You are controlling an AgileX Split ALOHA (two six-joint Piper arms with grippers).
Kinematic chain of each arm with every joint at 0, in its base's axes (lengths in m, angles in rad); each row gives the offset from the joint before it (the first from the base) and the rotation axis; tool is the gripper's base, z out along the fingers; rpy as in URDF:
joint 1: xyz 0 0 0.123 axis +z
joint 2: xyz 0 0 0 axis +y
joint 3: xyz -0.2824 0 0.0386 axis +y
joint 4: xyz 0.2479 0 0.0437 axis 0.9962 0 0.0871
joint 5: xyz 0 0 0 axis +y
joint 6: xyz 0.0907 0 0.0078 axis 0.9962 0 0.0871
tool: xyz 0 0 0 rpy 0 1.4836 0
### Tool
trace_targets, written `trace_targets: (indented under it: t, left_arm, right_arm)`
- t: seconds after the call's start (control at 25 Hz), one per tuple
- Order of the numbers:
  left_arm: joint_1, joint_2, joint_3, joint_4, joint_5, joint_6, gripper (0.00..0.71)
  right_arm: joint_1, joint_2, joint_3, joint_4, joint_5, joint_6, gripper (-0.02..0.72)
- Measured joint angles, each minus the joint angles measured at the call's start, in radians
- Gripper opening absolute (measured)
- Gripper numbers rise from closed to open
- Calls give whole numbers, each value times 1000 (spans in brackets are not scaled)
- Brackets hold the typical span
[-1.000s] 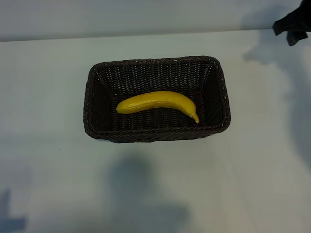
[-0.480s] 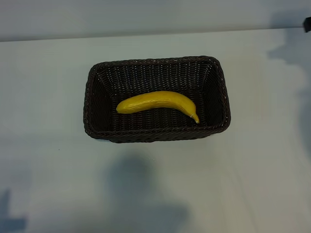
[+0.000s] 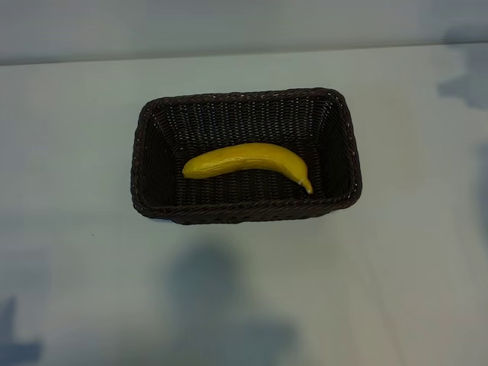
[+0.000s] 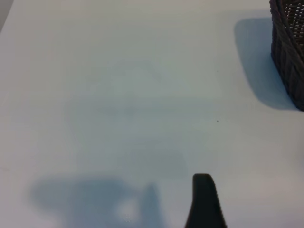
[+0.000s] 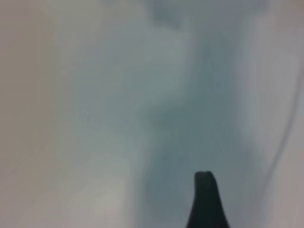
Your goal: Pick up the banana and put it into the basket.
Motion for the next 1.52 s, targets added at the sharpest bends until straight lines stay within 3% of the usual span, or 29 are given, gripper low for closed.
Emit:
trace_targets:
  t: [0.6, 0.96, 1.2, 1.52]
  left_arm:
    - [0, 0, 0, 0, 0, -1, 529]
    - [0, 0, 0, 0, 0, -1, 529]
    - [0, 0, 0, 0, 0, -1, 529]
    - [0, 0, 0, 0, 0, -1, 529]
  right_arm:
    - [-5, -638, 471, 3, -74, 12, 499]
    - [-5, -1032, 708, 5, -65, 25, 499]
    - [-5, -1262, 853, 42, -51, 29, 499]
    - [-5, -1495, 995, 88, -22, -24, 498]
